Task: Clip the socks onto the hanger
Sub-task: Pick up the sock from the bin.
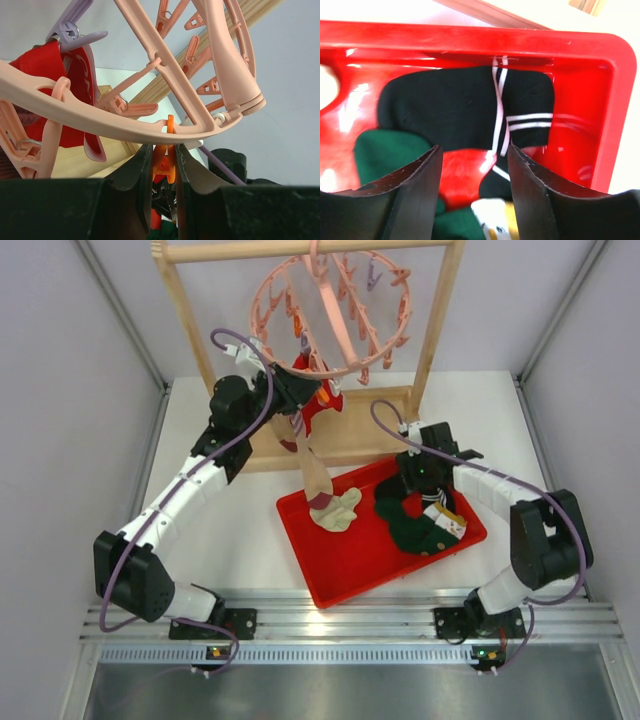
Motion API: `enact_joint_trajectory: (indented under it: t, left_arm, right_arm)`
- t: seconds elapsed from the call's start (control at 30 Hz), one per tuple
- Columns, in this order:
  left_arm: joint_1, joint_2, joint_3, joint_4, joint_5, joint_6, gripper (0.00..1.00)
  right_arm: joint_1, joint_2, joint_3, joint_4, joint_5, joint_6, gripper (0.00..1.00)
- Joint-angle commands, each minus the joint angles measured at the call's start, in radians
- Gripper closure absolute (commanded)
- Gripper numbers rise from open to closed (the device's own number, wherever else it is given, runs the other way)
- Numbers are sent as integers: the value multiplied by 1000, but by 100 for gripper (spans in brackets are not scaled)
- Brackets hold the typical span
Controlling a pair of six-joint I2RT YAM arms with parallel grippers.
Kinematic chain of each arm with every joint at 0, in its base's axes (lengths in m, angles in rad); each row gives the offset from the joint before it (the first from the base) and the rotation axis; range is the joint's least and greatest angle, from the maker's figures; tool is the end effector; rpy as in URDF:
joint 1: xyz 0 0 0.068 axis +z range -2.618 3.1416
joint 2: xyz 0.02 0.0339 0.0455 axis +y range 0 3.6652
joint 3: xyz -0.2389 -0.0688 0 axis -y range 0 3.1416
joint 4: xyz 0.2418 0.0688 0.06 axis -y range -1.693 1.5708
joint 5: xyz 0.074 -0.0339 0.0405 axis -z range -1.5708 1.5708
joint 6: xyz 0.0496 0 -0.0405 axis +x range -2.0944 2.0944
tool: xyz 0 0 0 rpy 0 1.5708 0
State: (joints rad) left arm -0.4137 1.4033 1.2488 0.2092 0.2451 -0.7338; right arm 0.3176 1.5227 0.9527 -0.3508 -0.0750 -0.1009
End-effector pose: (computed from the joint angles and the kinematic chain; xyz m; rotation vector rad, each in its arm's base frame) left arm 0.3159 -0.1518 0.3778 -0.0498 1.6213 -1.0886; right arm 0.3021 0.1032 0.1739 -0.5496 2.4361 0.1841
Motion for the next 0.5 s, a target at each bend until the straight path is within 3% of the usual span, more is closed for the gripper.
enact_joint_trajectory:
  t: [0.0, 0.13, 0.17, 0.2, 0.3, 0.37, 0.47]
  left_arm:
    - [15, -26, 0, 50, -18, 4, 100]
    - [18, -30, -5, 50, -18, -1, 100]
    - [19, -30, -6, 50, -15, 1, 100]
    - [19, -32, -8, 50, -17, -1, 100]
    - [23, -33, -5, 48, -13, 2, 100]
    - [24, -35, -6, 47, -12, 2, 100]
    - [26, -41, -9, 41, -7, 2, 100]
  right_arm:
    - [6, 60, 50, 84, 58, 55, 45]
    - [15, 131, 81, 92, 43, 67, 47]
    - [17, 140, 98, 88, 28, 61, 54]
    - [21, 158, 109, 78, -6, 35, 68]
    - [38, 160, 152, 40, -110, -79, 90]
    - [52, 148, 185, 9, -166, -158, 98]
    - [124, 96, 218, -97, -284, -362, 100]
